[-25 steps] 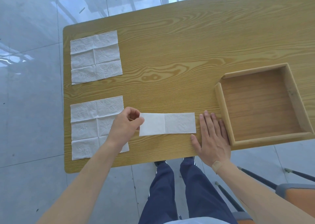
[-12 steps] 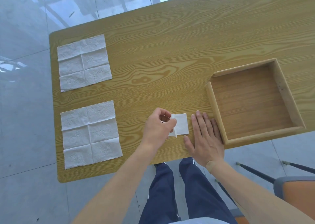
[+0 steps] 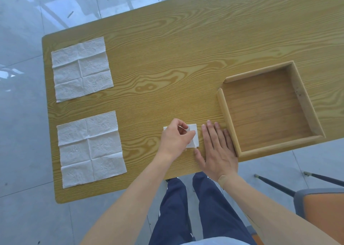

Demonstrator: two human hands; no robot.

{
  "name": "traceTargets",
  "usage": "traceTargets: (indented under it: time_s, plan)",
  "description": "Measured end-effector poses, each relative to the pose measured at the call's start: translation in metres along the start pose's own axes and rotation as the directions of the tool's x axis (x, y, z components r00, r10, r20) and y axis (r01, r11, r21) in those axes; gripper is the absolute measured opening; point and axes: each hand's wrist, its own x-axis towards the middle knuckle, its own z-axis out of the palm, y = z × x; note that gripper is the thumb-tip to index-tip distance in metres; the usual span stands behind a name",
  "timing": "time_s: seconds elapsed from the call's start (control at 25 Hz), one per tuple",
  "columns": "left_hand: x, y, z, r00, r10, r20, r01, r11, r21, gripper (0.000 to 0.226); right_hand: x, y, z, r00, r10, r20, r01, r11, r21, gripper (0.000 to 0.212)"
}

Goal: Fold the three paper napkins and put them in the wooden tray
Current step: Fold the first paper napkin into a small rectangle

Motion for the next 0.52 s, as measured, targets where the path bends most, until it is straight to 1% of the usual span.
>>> traceTargets:
  time_s: [0.08, 0.12, 0.16, 0.2, 0.24, 0.28, 0.32, 0.36, 0.4, 0.44, 0.52]
  plan:
    - [-0.003, -0.002, -0.005, 0.999, 0.014, 0.038, -0.014, 1.0, 0.009, 0.023, 0.0, 0.0, 0.001, 1.0, -0.003, -0.011, 0.003, 1.0, 0.007, 0.077]
    - [-0.007, -0.004, -0.009, 0.998, 0.05, 0.039, -0.052, 0.998, 0.042, 0.021, 0.0, 0.0, 0.001, 1.0, -0.004, -0.017, 0.004, 1.0, 0.01, 0.076]
    - [-0.011, -0.008, -0.015, 0.989, 0.143, 0.02, -0.145, 0.98, 0.139, 0.018, 0.0, 0.0, 0.001, 1.0, -0.004, -0.021, 0.004, 1.0, 0.011, 0.076]
    - [-0.016, -0.014, -0.021, 0.955, 0.296, 0.004, -0.283, 0.908, 0.31, 0.016, 0.0, -0.001, 0.001, 1.0, -0.003, -0.022, 0.003, 1.0, 0.011, 0.076]
    - [-0.021, -0.022, -0.027, 0.883, 0.469, 0.03, -0.419, 0.757, 0.502, 0.016, 0.001, 0.0, 0.001, 1.0, -0.003, -0.017, 0.003, 1.0, 0.009, 0.076]
    - [-0.026, -0.031, -0.031, 0.797, 0.595, 0.101, -0.507, 0.57, 0.646, 0.022, 0.0, 0.0, 0.001, 1.0, -0.005, -0.011, 0.005, 1.0, 0.008, 0.077]
    - [-0.032, -0.041, -0.034, 0.745, 0.64, 0.188, -0.543, 0.419, 0.728, 0.032, 0.0, 0.0, 0.001, 1.0, -0.007, -0.006, 0.007, 1.0, 0.008, 0.077]
    - [-0.036, -0.051, -0.034, 0.736, 0.622, 0.267, -0.549, 0.318, 0.773, 0.044, 0.0, 0.0, 0.001, 1.0, -0.007, -0.003, 0.007, 1.0, 0.008, 0.077]
    - [-0.04, -0.06, -0.033, 0.755, 0.571, 0.323, -0.536, 0.254, 0.805, 0.056, 0.0, -0.001, 0.001, 1.0, -0.007, -0.001, 0.007, 1.0, 0.008, 0.077]
    - [-0.043, -0.067, -0.031, 0.787, 0.506, 0.353, -0.512, 0.217, 0.831, 0.064, 0.0, -0.001, 0.001, 1.0, -0.006, 0.0, 0.006, 1.0, 0.008, 0.077]
    - [-0.045, -0.077, -0.027, 0.831, 0.429, 0.353, -0.467, 0.194, 0.863, 0.071, 0.0, -0.001, 0.001, 1.0, -0.007, -0.002, 0.007, 1.0, 0.001, 0.076]
